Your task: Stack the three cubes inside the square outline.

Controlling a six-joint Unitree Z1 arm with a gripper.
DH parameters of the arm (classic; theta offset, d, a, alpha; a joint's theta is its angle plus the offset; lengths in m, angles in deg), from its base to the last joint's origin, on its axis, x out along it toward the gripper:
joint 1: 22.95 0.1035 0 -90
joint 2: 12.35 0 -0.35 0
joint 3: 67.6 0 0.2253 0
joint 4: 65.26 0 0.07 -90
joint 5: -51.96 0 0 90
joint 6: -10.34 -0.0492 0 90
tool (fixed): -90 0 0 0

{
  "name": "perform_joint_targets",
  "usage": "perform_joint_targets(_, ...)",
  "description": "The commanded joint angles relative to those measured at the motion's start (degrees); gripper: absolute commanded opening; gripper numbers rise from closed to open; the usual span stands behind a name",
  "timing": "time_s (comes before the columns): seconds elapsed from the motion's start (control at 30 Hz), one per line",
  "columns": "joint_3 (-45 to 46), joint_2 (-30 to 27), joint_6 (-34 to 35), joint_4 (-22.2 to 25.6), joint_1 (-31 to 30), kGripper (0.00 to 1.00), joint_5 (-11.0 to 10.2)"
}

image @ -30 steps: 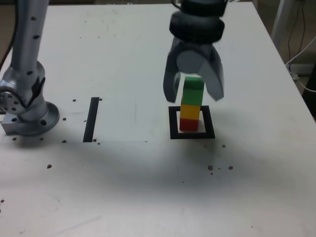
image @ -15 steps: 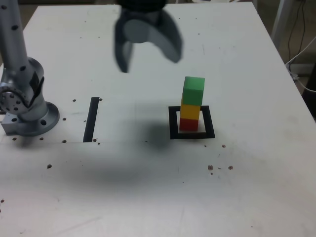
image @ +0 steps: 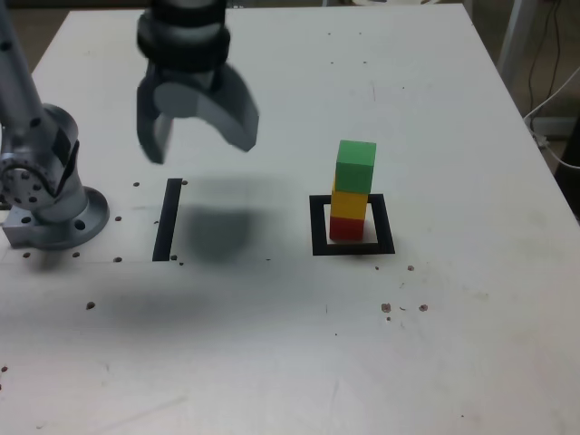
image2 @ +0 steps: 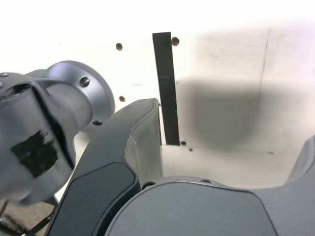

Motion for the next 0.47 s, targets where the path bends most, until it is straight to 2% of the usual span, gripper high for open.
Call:
perform_joint_targets(0.0, 2.4, -0.2, 0.2, -1.9, 0.3, 1.00, 0.4)
perform_joint_targets(0.2, 6.8, -0.3, 0.3, -5.3, 0.5, 1.00, 1.6)
perform_joint_targets(0.43, 9.6, -1.4, 0.3, -6.9, 0.5, 1.00, 2.7)
